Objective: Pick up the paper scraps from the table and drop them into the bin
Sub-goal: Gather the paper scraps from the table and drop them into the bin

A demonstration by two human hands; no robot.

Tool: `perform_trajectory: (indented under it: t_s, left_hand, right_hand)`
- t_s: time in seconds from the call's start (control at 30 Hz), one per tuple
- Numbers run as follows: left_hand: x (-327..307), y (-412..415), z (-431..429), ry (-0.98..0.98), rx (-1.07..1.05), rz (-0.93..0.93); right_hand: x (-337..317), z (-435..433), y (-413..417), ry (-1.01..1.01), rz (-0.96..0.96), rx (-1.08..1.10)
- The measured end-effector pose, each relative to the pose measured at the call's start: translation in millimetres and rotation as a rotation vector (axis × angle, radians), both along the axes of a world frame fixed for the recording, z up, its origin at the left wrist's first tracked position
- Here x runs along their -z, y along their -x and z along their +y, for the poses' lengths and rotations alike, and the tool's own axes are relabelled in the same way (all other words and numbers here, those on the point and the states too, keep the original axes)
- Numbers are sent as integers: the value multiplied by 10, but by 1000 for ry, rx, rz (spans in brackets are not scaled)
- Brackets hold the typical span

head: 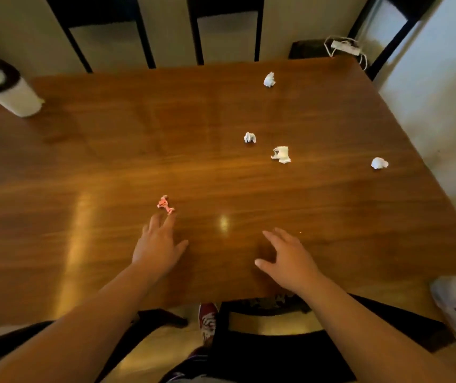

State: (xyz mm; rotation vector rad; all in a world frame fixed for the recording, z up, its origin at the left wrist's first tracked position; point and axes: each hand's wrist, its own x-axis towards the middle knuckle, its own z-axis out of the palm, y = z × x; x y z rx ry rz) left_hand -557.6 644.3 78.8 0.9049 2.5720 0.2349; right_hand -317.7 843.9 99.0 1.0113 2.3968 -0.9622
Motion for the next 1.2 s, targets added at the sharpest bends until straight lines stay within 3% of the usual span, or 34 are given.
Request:
perform_trajectory:
  t_s: [0.27, 0.6, 1.0, 1.1, 1.2]
  left_hand:
    - [214, 919, 195, 9, -80, -73]
    - [422, 1085, 356, -58, 98, -72]
    - [519, 1017, 355, -215, 52, -51]
    - [512, 970, 366, -236, -30, -173]
    - [513, 818, 427, -340, -303, -450]
  right_hand:
    - [451, 65, 416, -249, -128, 40]
    - [525, 25, 503, -343, -196, 68]
    - [568, -12, 474, -383, -170, 70]
    - [595, -3, 463, -401, -171, 59]
    - [610, 29, 422, -415, -153, 19]
